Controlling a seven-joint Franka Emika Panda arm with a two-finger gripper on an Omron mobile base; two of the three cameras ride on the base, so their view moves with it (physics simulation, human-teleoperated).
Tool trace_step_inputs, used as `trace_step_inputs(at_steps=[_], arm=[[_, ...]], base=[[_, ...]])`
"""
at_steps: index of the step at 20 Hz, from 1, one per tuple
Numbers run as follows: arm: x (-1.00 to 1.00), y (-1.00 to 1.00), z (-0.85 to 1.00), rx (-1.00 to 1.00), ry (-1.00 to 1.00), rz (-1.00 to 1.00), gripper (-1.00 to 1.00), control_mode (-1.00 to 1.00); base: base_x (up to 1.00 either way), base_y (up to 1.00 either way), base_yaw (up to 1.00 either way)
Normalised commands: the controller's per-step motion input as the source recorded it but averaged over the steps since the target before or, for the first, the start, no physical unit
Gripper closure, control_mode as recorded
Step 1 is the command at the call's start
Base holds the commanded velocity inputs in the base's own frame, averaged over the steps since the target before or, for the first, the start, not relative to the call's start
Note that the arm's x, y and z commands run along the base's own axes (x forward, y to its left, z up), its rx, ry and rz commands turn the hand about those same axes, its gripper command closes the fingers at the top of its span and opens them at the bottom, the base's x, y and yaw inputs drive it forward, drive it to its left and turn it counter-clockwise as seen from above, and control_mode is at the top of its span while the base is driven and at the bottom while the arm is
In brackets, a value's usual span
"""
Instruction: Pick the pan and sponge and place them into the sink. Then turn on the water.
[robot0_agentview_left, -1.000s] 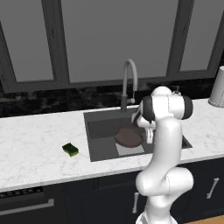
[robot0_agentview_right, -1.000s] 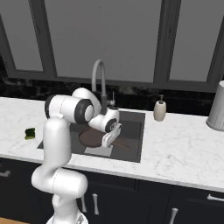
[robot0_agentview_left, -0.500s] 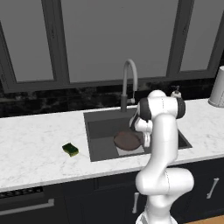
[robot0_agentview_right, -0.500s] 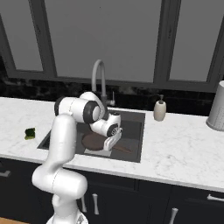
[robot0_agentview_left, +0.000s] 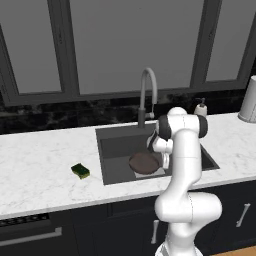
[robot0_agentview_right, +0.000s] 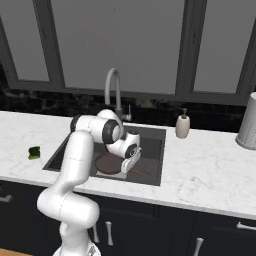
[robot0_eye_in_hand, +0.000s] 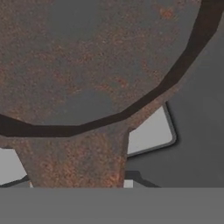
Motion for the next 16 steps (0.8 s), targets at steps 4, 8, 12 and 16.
trace_step_inputs(at_steps=[4,8,12,16], arm=[[0.17,0.00,-0.35,0.01,0.00,0.00,1.00,-1.00],[0.06,0.00,-0.20,0.01,-0.03,0.00,-1.00,-1.00],[0.00,0.02,0.02,0.01,-0.01,0.02,-1.00,-1.00],[0.00,0.03,0.33,0.00,0.06,0.00,-1.00,-1.00]], base=[[0.00,0.00,0.00],[0.00,0.00,0.00],[0.00,0.00,0.00],[0.00,0.00,0.00]])
